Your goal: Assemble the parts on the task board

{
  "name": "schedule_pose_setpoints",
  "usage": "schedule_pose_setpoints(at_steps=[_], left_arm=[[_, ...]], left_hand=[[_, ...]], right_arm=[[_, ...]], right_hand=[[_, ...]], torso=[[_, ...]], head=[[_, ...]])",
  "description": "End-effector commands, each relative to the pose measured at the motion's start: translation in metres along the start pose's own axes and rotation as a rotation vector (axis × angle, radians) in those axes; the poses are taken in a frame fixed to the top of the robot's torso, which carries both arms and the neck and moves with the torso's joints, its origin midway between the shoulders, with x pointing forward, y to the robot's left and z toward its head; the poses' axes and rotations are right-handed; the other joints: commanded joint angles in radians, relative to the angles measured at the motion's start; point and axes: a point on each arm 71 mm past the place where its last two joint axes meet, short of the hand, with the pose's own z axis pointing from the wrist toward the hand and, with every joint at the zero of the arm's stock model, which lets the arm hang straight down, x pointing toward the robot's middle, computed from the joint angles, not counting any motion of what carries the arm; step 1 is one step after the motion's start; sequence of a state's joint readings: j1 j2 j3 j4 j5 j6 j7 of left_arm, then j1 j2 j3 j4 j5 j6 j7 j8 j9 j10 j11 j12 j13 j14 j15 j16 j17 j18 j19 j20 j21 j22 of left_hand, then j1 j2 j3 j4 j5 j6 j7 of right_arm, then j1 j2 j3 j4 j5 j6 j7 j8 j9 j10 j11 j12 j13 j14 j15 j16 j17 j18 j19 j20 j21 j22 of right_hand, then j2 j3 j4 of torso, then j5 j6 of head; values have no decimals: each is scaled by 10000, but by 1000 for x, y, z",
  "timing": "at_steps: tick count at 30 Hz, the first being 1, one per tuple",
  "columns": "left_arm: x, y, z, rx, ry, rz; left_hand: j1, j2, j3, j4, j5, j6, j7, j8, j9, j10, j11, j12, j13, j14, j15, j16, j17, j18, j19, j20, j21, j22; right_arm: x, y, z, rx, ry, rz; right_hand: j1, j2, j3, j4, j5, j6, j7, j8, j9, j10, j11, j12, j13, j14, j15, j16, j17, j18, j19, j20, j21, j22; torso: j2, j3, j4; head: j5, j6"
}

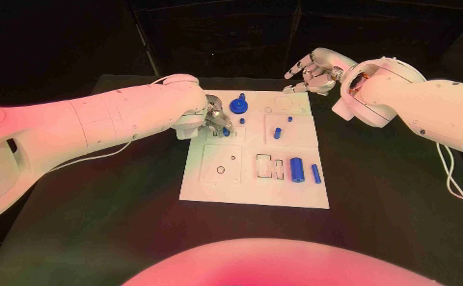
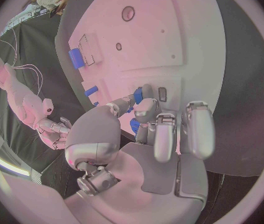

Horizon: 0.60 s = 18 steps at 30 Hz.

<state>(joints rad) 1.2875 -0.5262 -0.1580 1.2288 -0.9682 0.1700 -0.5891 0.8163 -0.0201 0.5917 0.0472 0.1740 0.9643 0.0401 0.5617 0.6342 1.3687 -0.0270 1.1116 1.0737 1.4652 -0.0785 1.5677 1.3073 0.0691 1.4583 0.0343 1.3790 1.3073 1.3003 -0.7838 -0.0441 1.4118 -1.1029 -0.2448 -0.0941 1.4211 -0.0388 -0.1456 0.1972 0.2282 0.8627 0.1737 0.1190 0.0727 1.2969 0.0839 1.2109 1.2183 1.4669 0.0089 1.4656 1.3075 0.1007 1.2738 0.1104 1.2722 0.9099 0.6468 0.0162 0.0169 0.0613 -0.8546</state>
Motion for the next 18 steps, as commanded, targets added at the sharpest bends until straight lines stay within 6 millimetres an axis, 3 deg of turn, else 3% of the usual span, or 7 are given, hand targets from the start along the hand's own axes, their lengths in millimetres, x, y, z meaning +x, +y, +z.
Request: schedule_pose_setpoints(at_steps=[1, 11, 13, 15, 18], left_arm=[[0, 0, 0, -41, 72, 24], [-1, 1, 0, -48, 17, -17], [-1, 1, 0, -46, -5, -32], [-1, 1, 0, -44, -23, -45], [-1, 1, -1, -46, -48, -66]], left_hand=[[-283, -143, -494, 198, -77, 138, -1, -46, -26, 46, -28, 3, -37, 1056, -52, 31, 2635, -82, -5, -70, -40, 152], [-182, -232, -2013, 537, -75, 232, -47, -160, -95, 43, -63, -43, -96, 1056, -87, 31, 2635, -82, 2, -99, -57, 181], [-107, -231, -2397, 644, -98, 247, -63, -185, -108, 44, -61, -47, -102, 1056, -95, 31, 2635, -82, 4, -107, -60, 190], [81, -149, -2847, 768, -586, 262, -61, -214, -120, 45, -77, -51, -110, 1056, -100, 31, 2635, -84, 9, -113, -65, 202], [274, -48, -3262, 900, -947, 290, -68, -223, -122, 52, -79, -45, -113, 1056, -98, 31, 2635, -86, 17, -118, -62, 224]], right_arm=[[0, 2, 0, -119, 62, 29], [-1, 1, 0, -122, 56, 41], [-1, 1, 0, -113, 43, 41], [-1, 1, 0, -99, 33, 42], [-1, 1, 0, -78, 19, 44]], right_hand=[[-197, 25, -188, 113, -136, 20, -23, 66, 4, -13, -8, 27, -16, 605, -56, -60, 785, 206, -63, -20, -54, -12], [-341, -149, -395, 609, -646, -37, -7, 133, -7, -17, 9, 64, -40, 613, -41, -79, 789, 212, -53, -10, -107, -76], [-350, -201, -389, 800, -971, -53, -5, 157, -9, -14, 16, 82, -42, 614, -39, -87, 787, 211, -46, -7, -118, -86], [-344, -239, -376, 891, -1131, -62, -1, 171, -10, -17, 18, 89, -47, 616, -36, -88, 791, 209, -36, -5, -117, -80], [-339, -247, -370, 904, -1171, -66, -1, 175, -10, -20, 19, 88, -51, 613, -36, -97, 778, 212, -40, -4, -125, -95]], torso=[[0, 0, -2], [-1, 0, -2], [-3, 2, 4], [-3, 4, 5], [8, 5, 4]], head=[[-12, -2], [-24, -3], [-30, 4], [-25, 11], [-30, 19]])
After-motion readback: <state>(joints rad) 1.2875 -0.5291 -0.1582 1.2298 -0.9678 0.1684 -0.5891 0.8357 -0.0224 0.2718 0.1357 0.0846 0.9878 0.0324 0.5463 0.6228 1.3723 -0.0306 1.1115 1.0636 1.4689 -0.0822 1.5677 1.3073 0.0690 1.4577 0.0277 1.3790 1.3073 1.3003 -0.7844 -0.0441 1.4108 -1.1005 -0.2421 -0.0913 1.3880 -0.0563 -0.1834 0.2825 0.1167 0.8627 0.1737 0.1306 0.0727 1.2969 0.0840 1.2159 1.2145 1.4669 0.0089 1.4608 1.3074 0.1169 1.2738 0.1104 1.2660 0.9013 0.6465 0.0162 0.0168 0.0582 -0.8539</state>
